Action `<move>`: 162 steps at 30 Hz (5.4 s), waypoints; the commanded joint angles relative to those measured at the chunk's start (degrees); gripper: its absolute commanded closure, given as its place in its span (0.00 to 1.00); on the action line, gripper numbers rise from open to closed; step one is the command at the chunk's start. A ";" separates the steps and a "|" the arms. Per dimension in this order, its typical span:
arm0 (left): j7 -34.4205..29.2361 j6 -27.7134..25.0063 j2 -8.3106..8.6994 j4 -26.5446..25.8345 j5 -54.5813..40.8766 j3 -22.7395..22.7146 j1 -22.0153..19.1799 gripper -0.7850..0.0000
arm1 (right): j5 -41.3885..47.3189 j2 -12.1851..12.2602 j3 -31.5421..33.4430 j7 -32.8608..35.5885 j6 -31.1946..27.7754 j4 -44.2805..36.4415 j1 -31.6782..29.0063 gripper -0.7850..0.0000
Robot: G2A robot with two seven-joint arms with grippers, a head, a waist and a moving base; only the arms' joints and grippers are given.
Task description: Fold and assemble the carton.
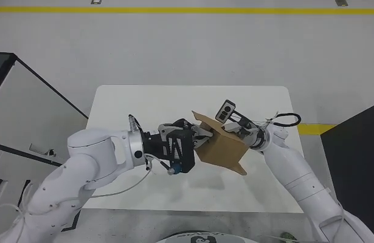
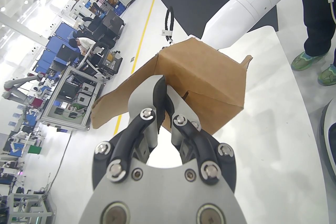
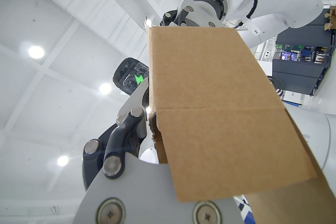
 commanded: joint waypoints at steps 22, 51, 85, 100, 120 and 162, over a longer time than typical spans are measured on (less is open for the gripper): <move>-2.07 -0.92 1.45 -2.56 -0.41 -15.56 4.39 1.00 | -3.77 0.94 3.20 -0.23 -1.62 1.47 -0.56 1.00; -20.24 -7.16 0.69 -2.56 -4.51 -0.35 -8.65 1.00 | -14.14 2.84 8.65 -5.83 -4.91 -4.97 -4.94 1.00; -18.55 -3.22 0.64 -2.37 -8.17 2.03 -7.42 1.00 | -10.57 2.31 8.83 -4.05 -8.27 -4.71 -4.76 1.00; -18.55 -3.22 0.64 -2.37 -8.17 2.03 -7.42 1.00 | -11.77 1.80 4.79 0.00 -20.55 0.75 0.51 1.00; -18.55 -3.22 0.64 -2.37 -8.17 2.03 -7.42 1.00 | -8.24 2.84 1.01 0.00 -24.33 1.34 2.75 1.00; -18.55 -3.22 0.64 -2.37 -8.17 2.03 -7.42 1.00 | -9.60 4.41 3.60 0.00 -26.57 -1.49 0.54 1.00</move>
